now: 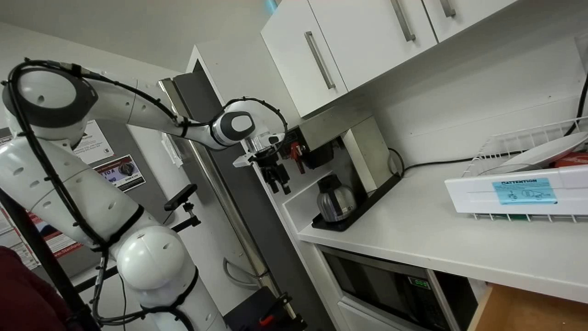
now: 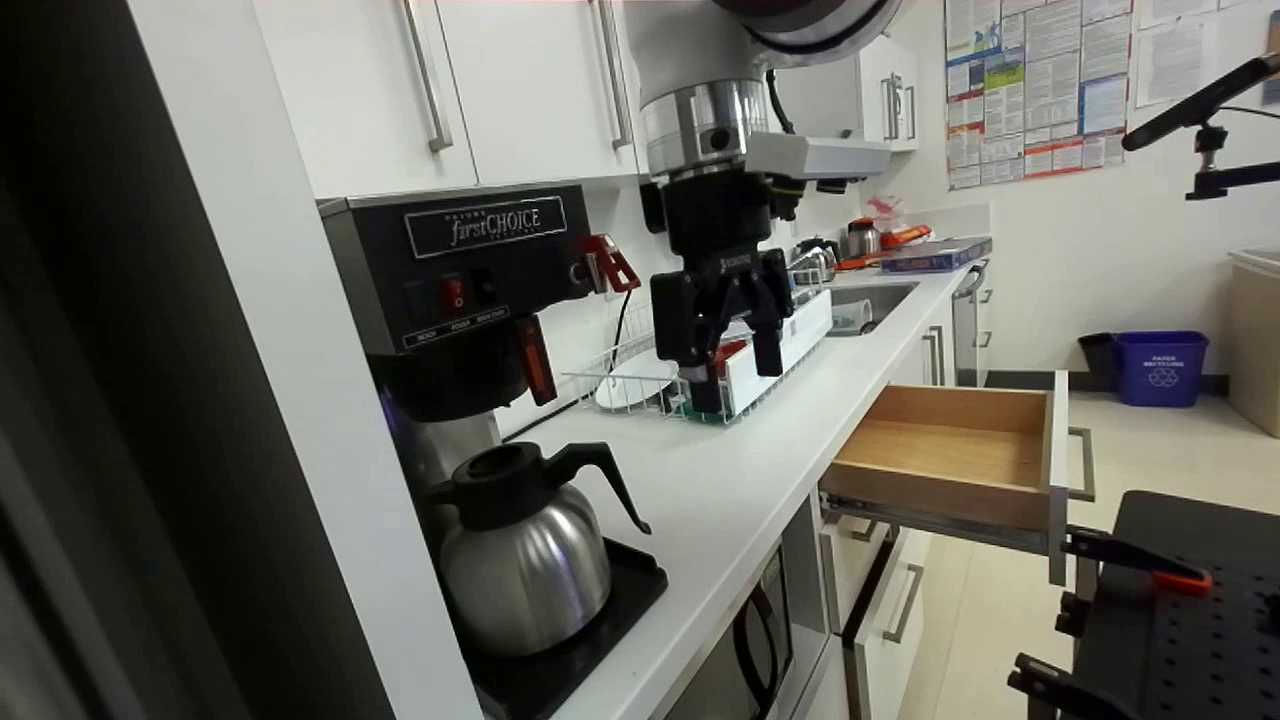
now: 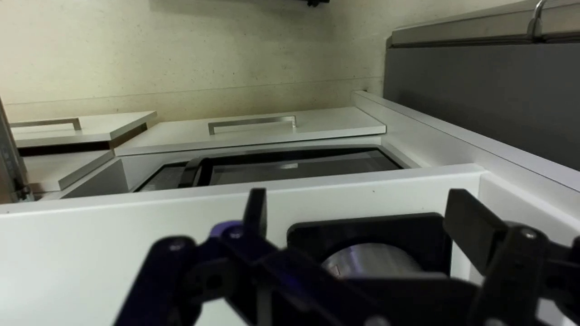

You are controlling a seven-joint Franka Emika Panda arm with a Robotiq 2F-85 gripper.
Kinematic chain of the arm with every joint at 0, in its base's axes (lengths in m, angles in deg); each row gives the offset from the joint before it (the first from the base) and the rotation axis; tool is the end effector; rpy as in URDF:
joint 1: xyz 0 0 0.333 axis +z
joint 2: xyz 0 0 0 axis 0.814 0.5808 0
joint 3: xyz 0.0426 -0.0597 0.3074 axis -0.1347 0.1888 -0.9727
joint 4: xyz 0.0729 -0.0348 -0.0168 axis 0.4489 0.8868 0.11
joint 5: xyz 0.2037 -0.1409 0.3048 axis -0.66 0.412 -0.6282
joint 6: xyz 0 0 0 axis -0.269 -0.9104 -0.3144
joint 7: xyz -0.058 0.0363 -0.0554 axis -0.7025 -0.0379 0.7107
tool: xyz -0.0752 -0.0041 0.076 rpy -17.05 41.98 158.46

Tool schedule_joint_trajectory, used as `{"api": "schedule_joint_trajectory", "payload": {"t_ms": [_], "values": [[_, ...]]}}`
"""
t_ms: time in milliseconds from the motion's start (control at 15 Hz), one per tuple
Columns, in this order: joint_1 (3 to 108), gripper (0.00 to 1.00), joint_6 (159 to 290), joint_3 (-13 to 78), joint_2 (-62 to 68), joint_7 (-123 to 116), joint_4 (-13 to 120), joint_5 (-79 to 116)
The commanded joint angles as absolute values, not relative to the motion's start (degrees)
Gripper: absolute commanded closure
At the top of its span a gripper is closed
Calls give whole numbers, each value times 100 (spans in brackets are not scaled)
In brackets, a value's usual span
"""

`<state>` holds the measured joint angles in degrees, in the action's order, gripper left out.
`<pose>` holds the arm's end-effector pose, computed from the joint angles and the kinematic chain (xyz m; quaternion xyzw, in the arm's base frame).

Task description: Turn on the coffee maker

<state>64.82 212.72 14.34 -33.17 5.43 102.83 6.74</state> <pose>0.3898 0.1839 0.4146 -0.9988 -0.0414 0.0043 0.0250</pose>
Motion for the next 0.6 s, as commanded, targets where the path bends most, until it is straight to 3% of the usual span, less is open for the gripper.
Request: {"api": "schedule_joint_trajectory", "payload": {"t_ms": [0,200,333,533], "values": [[6641,0,21297,1460,-4100,596,10607,518],[6706,0,21267,1420,-4637,646,10717,570],[6725,26,21373,1354,-4866,742,10714,588],[6674,51,21552,1135,-4965,1123,10549,603]]}}
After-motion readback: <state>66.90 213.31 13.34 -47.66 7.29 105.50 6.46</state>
